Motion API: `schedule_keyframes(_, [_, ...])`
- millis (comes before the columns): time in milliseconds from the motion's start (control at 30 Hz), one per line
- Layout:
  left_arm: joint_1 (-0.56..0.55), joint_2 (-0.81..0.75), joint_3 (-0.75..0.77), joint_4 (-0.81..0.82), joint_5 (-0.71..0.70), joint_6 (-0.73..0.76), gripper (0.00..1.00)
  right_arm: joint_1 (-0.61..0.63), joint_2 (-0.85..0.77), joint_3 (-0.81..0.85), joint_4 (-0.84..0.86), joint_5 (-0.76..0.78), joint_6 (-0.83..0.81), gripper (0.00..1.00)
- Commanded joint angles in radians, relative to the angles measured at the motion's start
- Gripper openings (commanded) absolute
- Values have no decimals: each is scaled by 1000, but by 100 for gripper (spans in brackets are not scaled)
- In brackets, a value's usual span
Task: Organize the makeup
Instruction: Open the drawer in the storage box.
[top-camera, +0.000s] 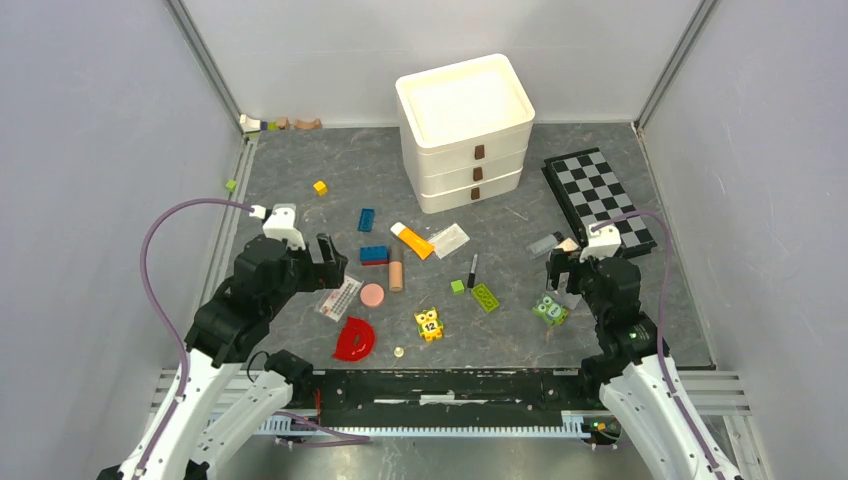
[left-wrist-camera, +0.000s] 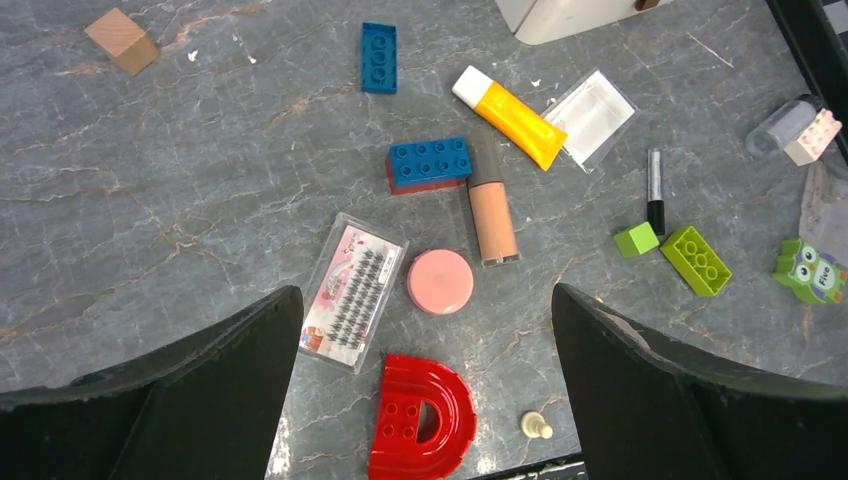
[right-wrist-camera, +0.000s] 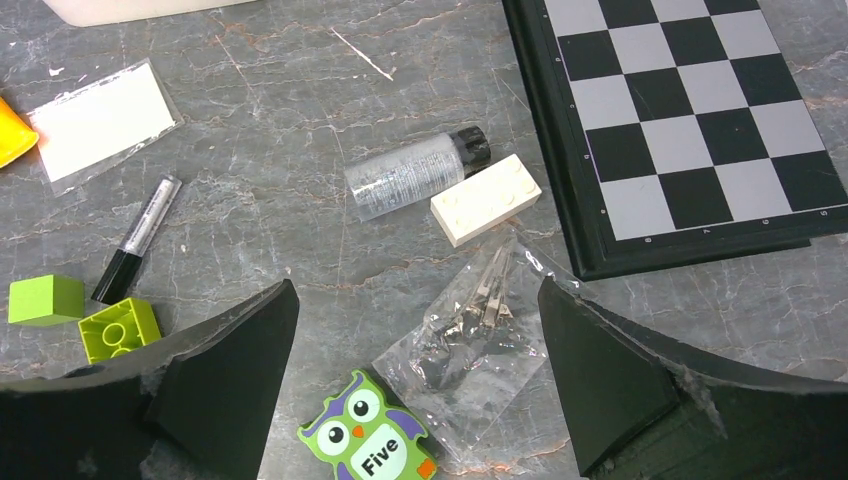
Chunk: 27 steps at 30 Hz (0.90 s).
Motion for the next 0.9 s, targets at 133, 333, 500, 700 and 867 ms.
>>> schedule_keyframes(133, [-2, -19, 29, 17, -57, -42, 100, -1, 25, 54, -9, 64, 57, 97])
schedule_keyframes(333, [-2, -22, -9, 37, -55, -53, 100, -2, 159, 222, -157, 108, 173, 97])
schedule_keyframes(500, [-2, -22, -21, 53, -34, -53, 100, -3, 317, 379, -286, 117, 207, 97])
schedule_keyframes(700, [-2, -16, -27, 65, -20, -51, 100, -3, 379, 399, -191, -27, 257, 97])
schedule_keyframes(867, [-2, -21, -33, 76, -7, -48, 100, -4, 391, 331, 17, -127, 386, 98])
